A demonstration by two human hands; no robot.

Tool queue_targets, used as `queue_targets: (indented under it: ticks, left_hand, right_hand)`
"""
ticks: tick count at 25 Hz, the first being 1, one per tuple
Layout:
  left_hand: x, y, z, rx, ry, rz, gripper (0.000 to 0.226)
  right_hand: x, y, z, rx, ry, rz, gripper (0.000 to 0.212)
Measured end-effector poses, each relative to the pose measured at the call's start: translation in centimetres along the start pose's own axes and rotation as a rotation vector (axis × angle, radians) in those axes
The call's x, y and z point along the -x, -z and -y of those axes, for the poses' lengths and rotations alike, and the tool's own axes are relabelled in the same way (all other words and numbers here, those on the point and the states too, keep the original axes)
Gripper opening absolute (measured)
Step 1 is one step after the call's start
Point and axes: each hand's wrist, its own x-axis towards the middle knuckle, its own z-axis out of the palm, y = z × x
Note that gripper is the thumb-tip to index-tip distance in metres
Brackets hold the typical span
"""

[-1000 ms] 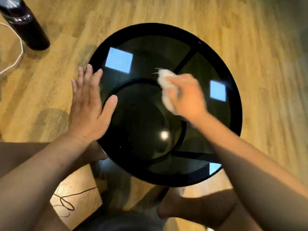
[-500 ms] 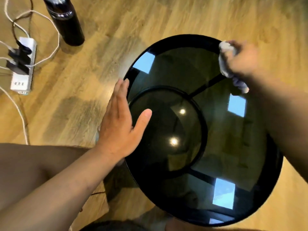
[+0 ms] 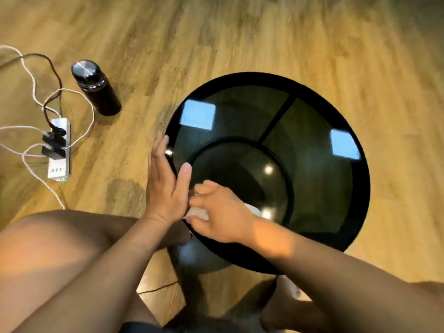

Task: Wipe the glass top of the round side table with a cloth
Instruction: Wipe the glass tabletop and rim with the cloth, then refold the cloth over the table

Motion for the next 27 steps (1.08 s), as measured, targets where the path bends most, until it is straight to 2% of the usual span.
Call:
queue_targets:
  ticks: [3, 5, 7, 9, 10, 12, 14, 15, 16, 18, 19, 20, 21, 23, 24, 25, 27]
  left_hand:
    - [1.2, 0.3, -1.5, -0.184, -0.2, 0.152, 0.059]
    - [2.6, 0.4, -2.1, -0.269, -0.227, 0.221, 0.059]
    - [4.0, -0.1, -1.9, -0.37, -0.214, 0.255, 0.059]
    - [4.6, -0.9, -1.2, -0.454, -0.187, 0.272, 0.06]
    - [4.8, -1.4, -1.0, -0.482, -0.17, 0.277, 0.061]
    - [5.3, -2.2, -0.3, -0.534, -0.158, 0.268, 0.064]
    - [5.5, -2.6, 0.5, -0.547, -0.161, 0.238, 0.065]
    - [5.5, -2.8, 0.6, -0.54, -0.155, 0.228, 0.066]
    - [5.4, -2.9, 0.7, -0.536, -0.144, 0.226, 0.067]
    - [5.3, -2.8, 0.3, -0.461, -0.069, 0.237, 0.066]
    - [5.0, -2.6, -0.3, -0.342, 0.007, 0.249, 0.063]
    - [4.4, -2.2, -1.3, -0.188, 0.103, 0.25, 0.058]
    - [3.6, -1.7, -2.4, -0.039, 0.184, 0.238, 0.051]
    - [2.9, -0.6, -5.0, 0.149, 0.236, 0.197, 0.04]
    - [3.2, -0.4, -6.5, 0.225, 0.275, 0.194, 0.035]
    - [4.2, -0.5, -8.1, 0.282, 0.351, 0.241, 0.032]
    - [7.4, -1.9, -10.9, 0.366, 0.54, 0.499, 0.029]
  right_hand:
    - [9.9, 0.3, 0.1, -0.025, -0.021, 0.054, 0.031]
    - [14.9, 2.3, -2.1, 0.047, -0.065, -0.02, 0.03]
    - [18.2, 5.5, -5.4, 0.02, -0.262, -0.24, 0.029]
    - [19.5, 8.5, -9.4, 0.093, -0.474, -0.499, 0.028]
    - [19.8, 9.5, -11.1, 0.163, -0.589, -0.529, 0.03]
    - [20.0, 9.3, -13.2, 0.199, -0.849, -0.425, 0.04]
    - [19.4, 7.0, -11.9, 0.173, -0.995, -0.424, 0.044]
    - [18.3, 5.3, -9.8, 0.169, -0.962, -0.469, 0.041]
    - [16.7, 3.0, -6.8, 0.17, -0.832, -0.487, 0.038]
    - [12.7, -1.5, 0.1, 0.178, -0.464, -0.329, 0.037]
    - [11.0, -2.8, 2.7, 0.154, -0.316, -0.228, 0.038]
    - [9.7, -2.6, 3.9, 0.07, -0.231, -0.169, 0.037]
    - [9.1, -1.6, 4.0, -0.063, -0.236, -0.168, 0.036]
    - [10.2, 0.9, 2.7, -0.433, -0.424, -0.307, 0.036]
    - [11.7, 2.2, 2.0, -0.674, -0.523, -0.427, 0.037]
    - [13.3, 3.0, 1.4, -0.947, -0.598, -0.544, 0.035]
    - [16.1, 3.2, 0.7, -1.437, -0.648, -0.672, 0.035]
